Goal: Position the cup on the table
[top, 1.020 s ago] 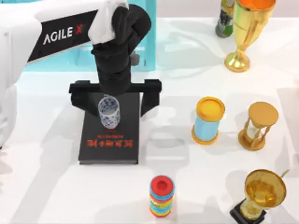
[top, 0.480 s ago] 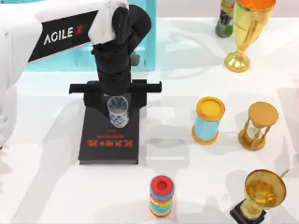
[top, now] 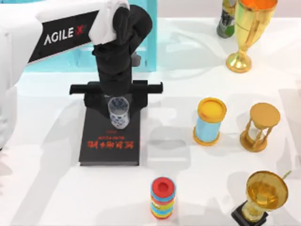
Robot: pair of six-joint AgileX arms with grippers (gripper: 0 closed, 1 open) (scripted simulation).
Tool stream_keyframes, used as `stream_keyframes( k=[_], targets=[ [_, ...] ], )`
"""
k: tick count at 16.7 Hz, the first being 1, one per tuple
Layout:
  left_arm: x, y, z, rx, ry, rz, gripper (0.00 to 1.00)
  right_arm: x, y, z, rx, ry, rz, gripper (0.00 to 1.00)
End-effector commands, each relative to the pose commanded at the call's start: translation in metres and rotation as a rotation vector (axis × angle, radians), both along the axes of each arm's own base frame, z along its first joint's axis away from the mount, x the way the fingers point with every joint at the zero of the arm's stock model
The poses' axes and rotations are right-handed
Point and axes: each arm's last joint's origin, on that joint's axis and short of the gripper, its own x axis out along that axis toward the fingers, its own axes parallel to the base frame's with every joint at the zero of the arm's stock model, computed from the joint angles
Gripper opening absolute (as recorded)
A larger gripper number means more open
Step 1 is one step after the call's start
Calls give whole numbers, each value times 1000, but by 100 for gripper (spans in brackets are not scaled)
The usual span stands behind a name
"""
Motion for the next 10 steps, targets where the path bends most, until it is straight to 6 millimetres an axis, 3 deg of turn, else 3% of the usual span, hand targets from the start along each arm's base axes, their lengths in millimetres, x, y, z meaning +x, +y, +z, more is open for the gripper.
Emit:
stream_keyframes(
  k=[5, 10],
  targets=[
    [0, 0, 2, -1, -2, -3, 0, 0, 0, 0, 0, 0, 0, 100],
    [0, 0, 41, -1, -3, 0, 0, 0, 0, 0, 0, 0, 0, 100]
  ],
)
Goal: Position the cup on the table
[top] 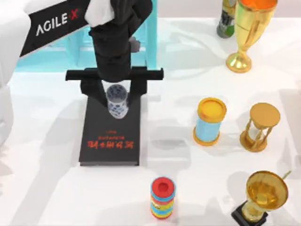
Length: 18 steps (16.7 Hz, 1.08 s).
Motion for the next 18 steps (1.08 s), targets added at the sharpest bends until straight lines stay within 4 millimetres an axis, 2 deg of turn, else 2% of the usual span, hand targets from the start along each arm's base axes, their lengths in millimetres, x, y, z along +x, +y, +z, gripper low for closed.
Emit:
stream_keyframes(
  k=[2, 6, 8, 10, 15, 16, 18],
  targets=[
    [0, 0, 9, 1, 2, -1, 0, 0, 0, 0, 0, 0, 0, 100],
    [0, 0, 7, 4, 7, -2, 0, 0, 0, 0, 0, 0, 0, 100],
    [0, 7, 9, 4, 8, -5, 0, 0, 0, 0, 0, 0, 0, 100],
    [-1, 32, 17, 6, 13, -11, 0, 0, 0, 0, 0, 0, 0, 100],
    [-18, 121, 45, -1, 3, -1, 0, 0, 0, 0, 0, 0, 0, 100],
    [-22, 131, 47, -2, 2, -1, 0, 0, 0, 0, 0, 0, 0, 100],
    [-25, 139, 49, -3, 2, -2, 0, 0, 0, 0, 0, 0, 0, 100]
  ],
)
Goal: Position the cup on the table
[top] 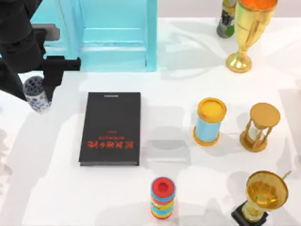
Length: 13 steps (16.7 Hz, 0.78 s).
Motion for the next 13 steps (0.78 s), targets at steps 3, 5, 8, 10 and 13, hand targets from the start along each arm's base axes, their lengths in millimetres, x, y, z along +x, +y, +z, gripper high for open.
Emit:
stream_keyframes(
  k=[3, 5, 8, 10, 13],
  targets=[
    [1, -2, -1, 2, 1, -5, 0, 0, 0, 0, 0, 0, 0, 100],
    [1, -2, -5, 1, -1, -7, 0, 0, 0, 0, 0, 0, 0, 100],
    [3, -1, -28, -3, -16, 0, 0, 0, 0, 0, 0, 0, 0, 100],
    [2, 0, -50, -3, -13, 0, 0, 0, 0, 0, 0, 0, 0, 100],
    [1, 0, -65, 0, 0, 0, 0, 0, 0, 0, 0, 0, 0, 100]
  ],
)
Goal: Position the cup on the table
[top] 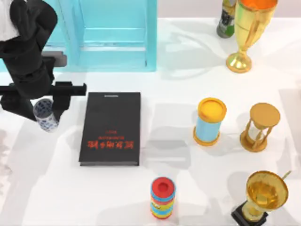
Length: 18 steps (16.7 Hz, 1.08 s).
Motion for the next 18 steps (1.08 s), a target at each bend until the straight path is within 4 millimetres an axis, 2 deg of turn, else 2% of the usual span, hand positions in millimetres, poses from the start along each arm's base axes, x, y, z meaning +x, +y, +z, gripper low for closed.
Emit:
stream_keyframes(
  k=[3, 16, 18],
  targets=[
    [0, 0, 0, 0, 0, 0, 0, 0, 0, 0, 0, 0, 0, 100],
    [0, 0, 0, 0, 0, 0, 98, 0, 0, 0, 0, 0, 0, 100],
    [0, 0, 0, 0, 0, 0, 100, 0, 0, 0, 0, 0, 0, 100]
  ],
)
